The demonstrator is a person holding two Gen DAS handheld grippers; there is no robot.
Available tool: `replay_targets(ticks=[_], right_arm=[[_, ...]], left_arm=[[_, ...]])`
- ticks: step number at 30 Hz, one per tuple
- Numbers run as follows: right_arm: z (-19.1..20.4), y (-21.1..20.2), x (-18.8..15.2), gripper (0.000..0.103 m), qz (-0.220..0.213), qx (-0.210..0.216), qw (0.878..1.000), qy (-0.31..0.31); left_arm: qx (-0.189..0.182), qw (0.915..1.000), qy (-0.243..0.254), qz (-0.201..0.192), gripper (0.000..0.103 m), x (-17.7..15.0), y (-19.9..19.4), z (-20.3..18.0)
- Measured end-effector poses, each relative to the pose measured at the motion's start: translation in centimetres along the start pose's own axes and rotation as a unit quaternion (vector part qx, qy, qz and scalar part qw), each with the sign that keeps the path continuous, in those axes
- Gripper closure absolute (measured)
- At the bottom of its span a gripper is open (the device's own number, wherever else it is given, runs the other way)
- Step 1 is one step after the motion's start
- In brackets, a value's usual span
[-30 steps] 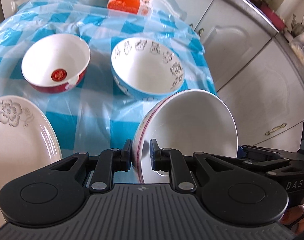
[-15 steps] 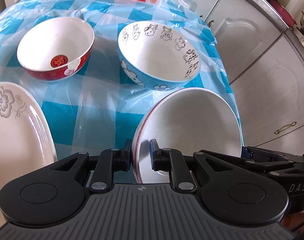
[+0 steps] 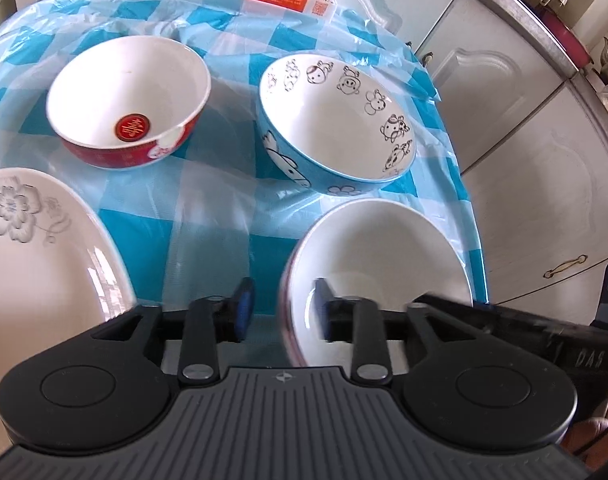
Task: Organize plates and bowls
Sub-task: 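Lower the pink-rim bowl onto the cloth and open both grippers, then withdraw both grippers up and away from the pink-rim bowl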
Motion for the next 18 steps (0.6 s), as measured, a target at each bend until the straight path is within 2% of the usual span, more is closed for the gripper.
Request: replay_targets(ticks=[3,8,10,11,13,14,18], right_arm=[[-1.0,-0.9,0.4,0.010,-0.018,-0.007,1.000,0.013],[-3.0,-1.9,0.3,0.008,-0.046,-0.020,0.998,0.049],[-3.7,-2.2,0.4,0.007,-0.064,-0.020,0.996,0.066],[-4.0,-2.4,0.6,0.006,-0.074,-0.019,0.994,0.075],[-4.5,-2.7,1.1,0.004,-0.096,-0.026,0.991,0.085],[-4.6,-2.9,1.4,0.001,-0.109,-0.032,0.990,0.084],[-5.1,-3.5,2.5,0.001,-0.157,-0.048,0.984,0.073]], left_arm=[[-0.004,1.0000,0.006,0.003,0.048,0.1,-0.7,0.2],[-0.015,0.9997,0.013,0.017,0.041,-0.2,-1.3,0.5],[-0.022,0.9993,0.027,0.013,0.034,-0.3,-1.9,0.3],[-0.026,0.9991,0.033,0.007,0.032,-0.2,-2.3,0.1],[-0.040,0.9982,0.044,-0.011,0.022,0.1,-3.0,-0.4],[-0.045,0.9975,0.050,-0.021,0.020,0.3,-3.4,-0.6],[-0.061,0.9933,0.075,-0.063,0.011,1.2,-4.3,-1.3]])
Point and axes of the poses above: each gripper's, at about its wrist camera, not at the fingertips, and y roughly the way its jaws point, z to its left, x to its top, the point moved 9 cm from there along y, roughly the way its jaws point, and after that the axes turned 14 degrees about -y, right-handed, at the moved point
